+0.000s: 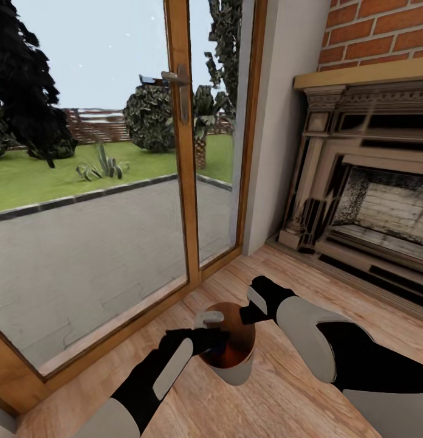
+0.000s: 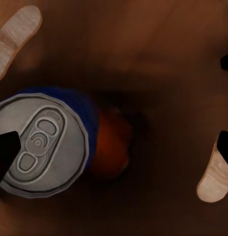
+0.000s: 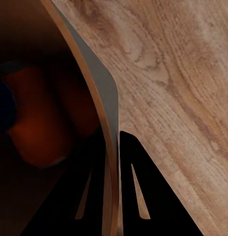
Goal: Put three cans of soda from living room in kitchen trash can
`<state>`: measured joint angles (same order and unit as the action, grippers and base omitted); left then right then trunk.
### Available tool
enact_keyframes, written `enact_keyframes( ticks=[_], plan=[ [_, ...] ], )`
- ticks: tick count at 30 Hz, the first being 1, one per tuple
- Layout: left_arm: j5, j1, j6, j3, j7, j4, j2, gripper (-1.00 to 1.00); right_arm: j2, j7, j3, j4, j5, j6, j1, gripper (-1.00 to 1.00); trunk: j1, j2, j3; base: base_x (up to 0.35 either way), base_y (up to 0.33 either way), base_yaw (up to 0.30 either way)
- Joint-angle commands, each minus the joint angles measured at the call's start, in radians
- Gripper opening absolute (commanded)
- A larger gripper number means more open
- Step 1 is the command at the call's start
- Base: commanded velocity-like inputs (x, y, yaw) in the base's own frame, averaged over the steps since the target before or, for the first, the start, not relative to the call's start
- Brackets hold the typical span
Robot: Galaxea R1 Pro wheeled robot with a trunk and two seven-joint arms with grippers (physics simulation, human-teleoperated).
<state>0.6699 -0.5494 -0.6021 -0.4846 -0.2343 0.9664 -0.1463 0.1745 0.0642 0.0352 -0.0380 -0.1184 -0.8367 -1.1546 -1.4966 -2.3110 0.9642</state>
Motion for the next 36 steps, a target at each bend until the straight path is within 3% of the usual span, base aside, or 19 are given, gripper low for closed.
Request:
enact_keyframes(
  ticks=[1, 7, 13, 16, 21, 29, 31, 36],
  plan=[
    [0.000, 0.000, -0.003, 0.000, 0.002, 0.007, 0.002, 1.00, 0.000, -0.005, 0.010, -0.002, 0.010, 0.000, 0.000, -1.00, 0.000, 0.000, 0.000, 0.000, 0.000, 0.000],
    [0.000, 0.001, -0.018, 0.002, -0.011, 0.039, 0.008, 1.00, 0.000, -0.003, 0.013, -0.016, 0.009, -0.003, 0.000, -1.00, 0.000, 0.000, 0.000, 0.000, 0.000, 0.000],
    [0.002, 0.000, -0.030, 0.009, -0.025, 0.053, 0.018, 1.00, -0.051, -0.007, 0.016, -0.020, 0.009, -0.004, 0.000, -1.00, 0.000, 0.000, 0.000, 0.000, 0.000, 0.000],
    [0.003, 0.001, -0.064, 0.012, -0.026, 0.099, 0.028, 1.00, -0.076, -0.008, 0.017, -0.021, 0.010, -0.004, 0.000, -1.00, 0.000, 0.000, 0.000, 0.000, 0.000, 0.000],
    [0.003, 0.002, -0.089, 0.016, -0.026, 0.133, 0.037, 1.00, -0.133, -0.019, 0.025, -0.024, 0.012, -0.004, 0.000, -1.00, 0.000, 0.000, 0.000, 0.000, 0.000, 0.000],
    [0.004, 0.001, -0.090, 0.017, -0.027, 0.131, 0.041, 1.00, -0.220, -0.153, 0.051, -0.025, 0.010, -0.006, -0.002, -1.00, 0.000, 0.000, 0.000, 0.000, 0.000, 0.000],
    [0.005, 0.002, -0.091, 0.017, -0.027, 0.126, 0.041, 1.00, -0.232, -0.196, 0.051, -0.025, 0.009, -0.007, -0.002, -1.00, 0.000, 0.000, 0.000, 0.000, 0.000, 0.000],
    [0.004, 0.002, -0.092, 0.018, -0.034, 0.122, 0.041, 1.00, -0.239, -0.230, 0.051, -0.025, 0.008, -0.008, -0.002, -1.00, 0.000, 0.000, 0.000, 0.000, 0.000, 0.000]
  ],
)
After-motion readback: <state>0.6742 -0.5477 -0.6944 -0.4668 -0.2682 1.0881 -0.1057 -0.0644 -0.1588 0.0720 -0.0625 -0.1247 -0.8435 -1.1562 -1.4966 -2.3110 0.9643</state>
